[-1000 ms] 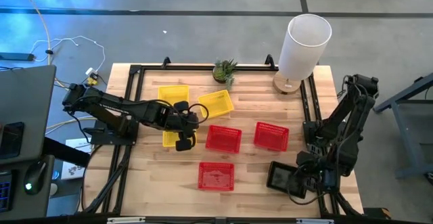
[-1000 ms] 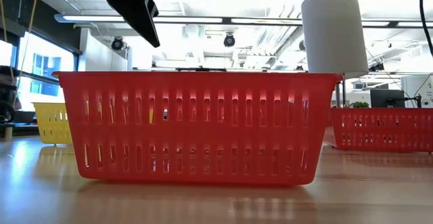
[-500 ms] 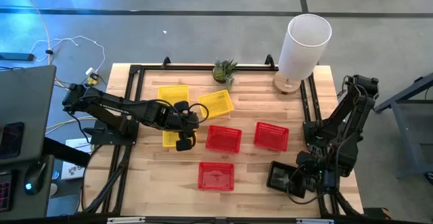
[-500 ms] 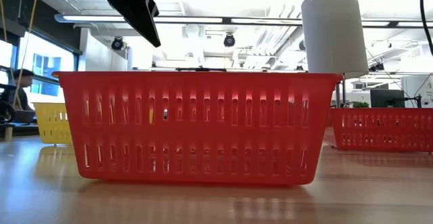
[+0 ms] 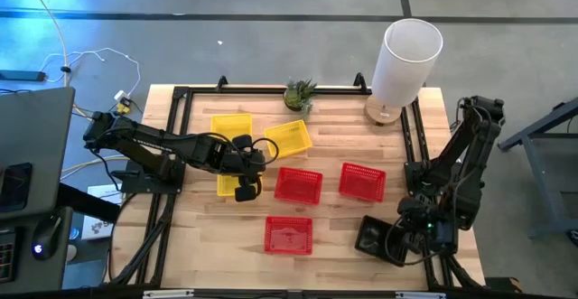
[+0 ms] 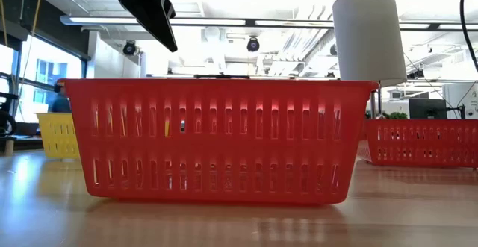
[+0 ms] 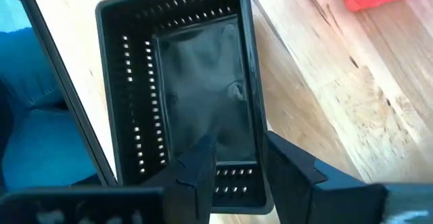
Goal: Stack baskets by color
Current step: Stack the top right red bin on top of the top left red bin
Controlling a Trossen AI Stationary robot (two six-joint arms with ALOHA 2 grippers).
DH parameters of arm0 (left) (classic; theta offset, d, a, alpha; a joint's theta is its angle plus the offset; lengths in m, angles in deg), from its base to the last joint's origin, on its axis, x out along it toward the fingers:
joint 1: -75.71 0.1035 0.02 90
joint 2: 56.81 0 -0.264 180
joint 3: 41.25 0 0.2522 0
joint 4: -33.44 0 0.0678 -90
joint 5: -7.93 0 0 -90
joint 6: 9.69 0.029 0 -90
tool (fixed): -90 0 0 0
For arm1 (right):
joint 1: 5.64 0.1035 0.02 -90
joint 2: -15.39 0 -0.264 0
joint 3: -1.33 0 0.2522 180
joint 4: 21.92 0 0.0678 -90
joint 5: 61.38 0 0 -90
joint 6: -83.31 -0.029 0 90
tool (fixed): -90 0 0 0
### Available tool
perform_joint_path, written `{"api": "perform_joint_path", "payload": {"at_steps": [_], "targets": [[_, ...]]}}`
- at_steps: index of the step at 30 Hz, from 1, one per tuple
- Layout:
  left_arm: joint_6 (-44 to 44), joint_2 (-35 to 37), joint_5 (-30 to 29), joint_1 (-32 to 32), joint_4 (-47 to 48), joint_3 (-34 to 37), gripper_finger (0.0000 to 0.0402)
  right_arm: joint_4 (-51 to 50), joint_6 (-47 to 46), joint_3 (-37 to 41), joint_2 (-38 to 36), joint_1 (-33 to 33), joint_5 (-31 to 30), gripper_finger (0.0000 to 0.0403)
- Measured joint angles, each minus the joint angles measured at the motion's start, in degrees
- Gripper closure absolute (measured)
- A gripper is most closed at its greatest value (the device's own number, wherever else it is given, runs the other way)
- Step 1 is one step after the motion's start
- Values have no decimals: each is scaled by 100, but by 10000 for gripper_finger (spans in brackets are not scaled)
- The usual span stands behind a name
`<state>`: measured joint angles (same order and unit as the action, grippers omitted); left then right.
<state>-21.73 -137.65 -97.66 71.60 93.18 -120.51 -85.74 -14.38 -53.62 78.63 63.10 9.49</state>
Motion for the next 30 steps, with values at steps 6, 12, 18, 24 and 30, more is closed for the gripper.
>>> {"api": "perform_joint_path", "payload": {"at_steps": [6, 12, 18, 24, 30], "targets": [[1, 0, 0, 1, -26, 0, 286, -27, 11, 0, -110, -240, -366, 293], [16, 0, 0, 0, -330, -1, 286, -20, 261, 0, -135, -787, -760, 293], [18, 0, 0, 1, -396, 0, 286, 161, 1344, 0, -106, -1500, -761, 293], [11, 0, 0, -12, -395, 0, 286, 433, 2679, 0, -106, -2253, -736, 293], [12, 0, 0, -12, -386, 0, 286, 772, 4316, 0, -106, -2850, -669, 293]]}}
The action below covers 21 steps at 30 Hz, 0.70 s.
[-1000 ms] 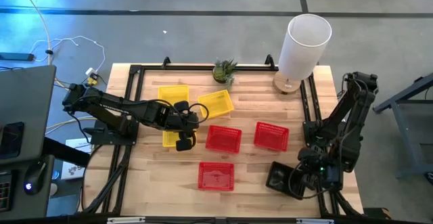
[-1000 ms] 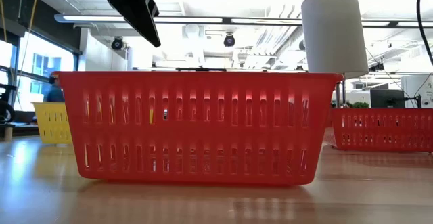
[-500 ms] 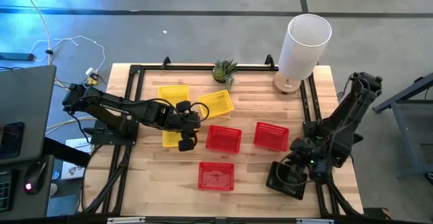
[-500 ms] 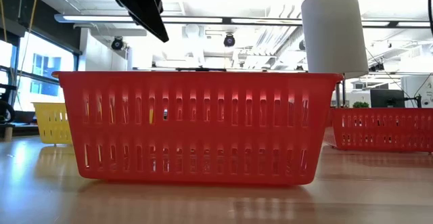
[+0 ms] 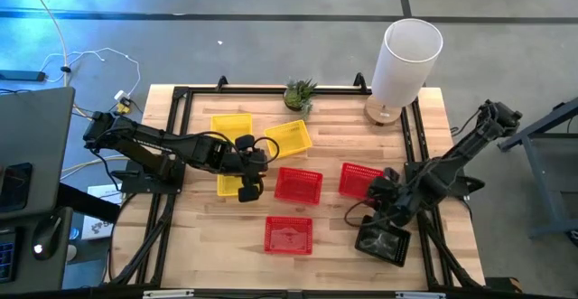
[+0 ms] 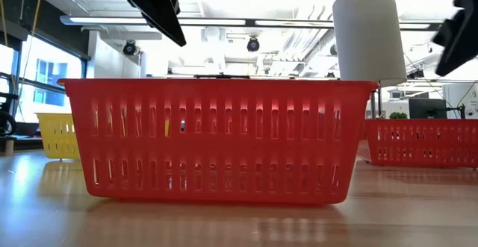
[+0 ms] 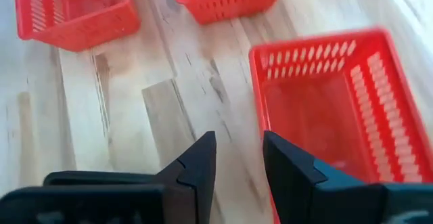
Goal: Stack baskets by color
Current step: Stack the top right red bin on top of the top left red bin
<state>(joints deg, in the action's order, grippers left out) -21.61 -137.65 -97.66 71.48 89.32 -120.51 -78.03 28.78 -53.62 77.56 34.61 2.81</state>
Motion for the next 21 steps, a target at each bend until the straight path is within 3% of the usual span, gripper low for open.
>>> {"api": "perform_joint_path", "payload": {"at_steps": [10, 21], "targets": [[-9, 0, 0, 0, 4, 0, 286, 146, 1438, -2, 0, -745, 730, 293], [4, 0, 0, 2, 4, 0, 286, 131, 1603, -2, 70, -1347, 997, 293]]}}
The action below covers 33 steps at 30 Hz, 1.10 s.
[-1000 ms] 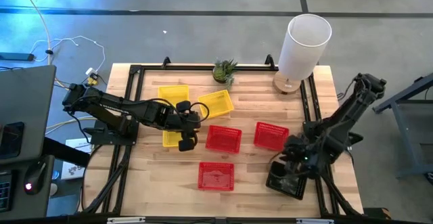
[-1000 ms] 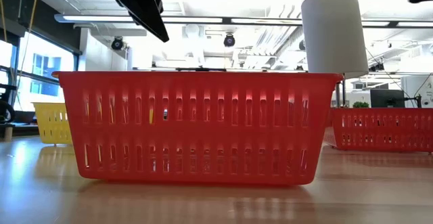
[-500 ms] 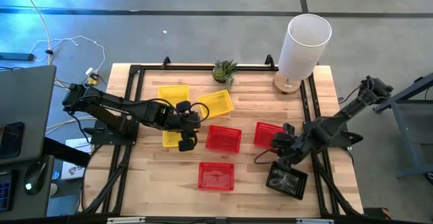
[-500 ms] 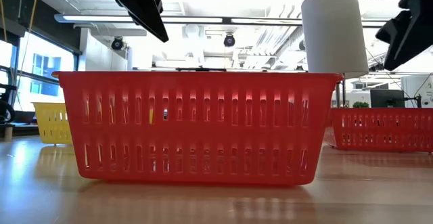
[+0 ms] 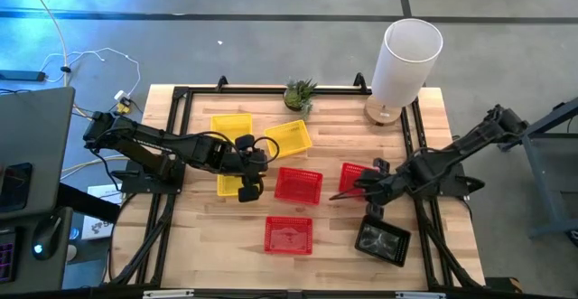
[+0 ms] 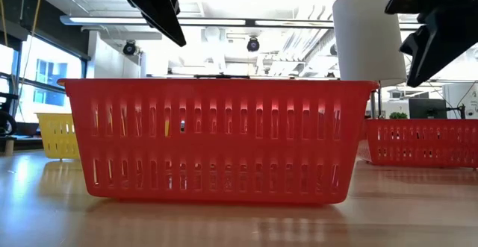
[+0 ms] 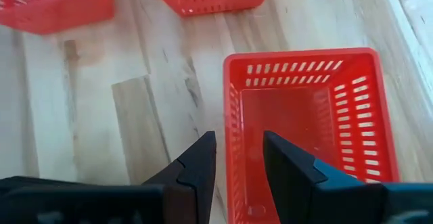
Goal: Stack baskets by color
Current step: Stack the top right red bin on top of the top left red bin
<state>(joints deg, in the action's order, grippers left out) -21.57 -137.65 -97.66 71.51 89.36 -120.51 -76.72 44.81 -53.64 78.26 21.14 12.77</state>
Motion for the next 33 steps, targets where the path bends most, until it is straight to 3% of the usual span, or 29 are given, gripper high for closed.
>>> {"api": "perform_joint_path", "payload": {"at_steps": [13, 28, 33], "targets": [[4, 0, 0, 0, 0, 0, 286, 132, -275, 0, 729, -134, 503, 293], [7, 0, -2, 2, 0, 0, 286, 87, -529, 0, 1400, -126, 487, 293], [7, 0, -2, 2, 0, 0, 286, 28, -771, 0, 1675, -126, 503, 321]]}}
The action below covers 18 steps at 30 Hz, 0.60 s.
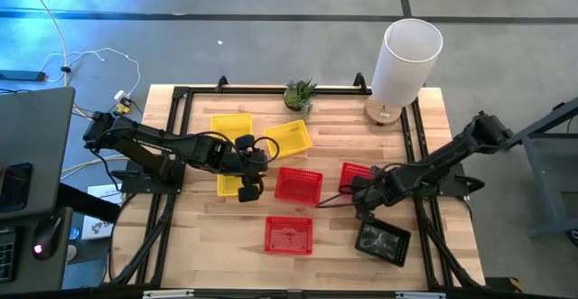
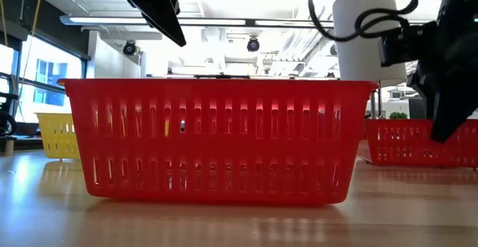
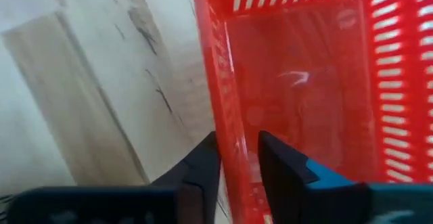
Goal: Stack baskets by color
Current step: Stack the top right red bin on top of the top left red bin
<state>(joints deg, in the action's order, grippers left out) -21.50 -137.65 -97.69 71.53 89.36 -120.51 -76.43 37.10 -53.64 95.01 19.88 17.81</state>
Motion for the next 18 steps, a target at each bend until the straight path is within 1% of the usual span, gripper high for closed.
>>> {"api": "perform_joint_path", "payload": {"at_steps": [4, 5, 6, 9, 13, 18], "targets": [[23, 0, 0, 0, 4, 0, 286, -7, -6, 0, 171, 0, 95, 382], [70, 0, 0, 0, 9, 0, 286, -8, -10, -2, 186, 0, 101, 392], [133, 0, 0, 0, 9, 0, 286, -1, -17, -7, 193, 0, 98, 396], [195, 0, 0, 0, 11, 0, 286, 28, -174, -7, 198, 0, 8, 388], [195, 0, 0, 0, 11, 0, 286, 92, -185, -7, 183, 0, -22, 400], [195, 1, 0, 0, 21, 0, 286, 208, -288, -4, 166, 0, -89, 401]]}}
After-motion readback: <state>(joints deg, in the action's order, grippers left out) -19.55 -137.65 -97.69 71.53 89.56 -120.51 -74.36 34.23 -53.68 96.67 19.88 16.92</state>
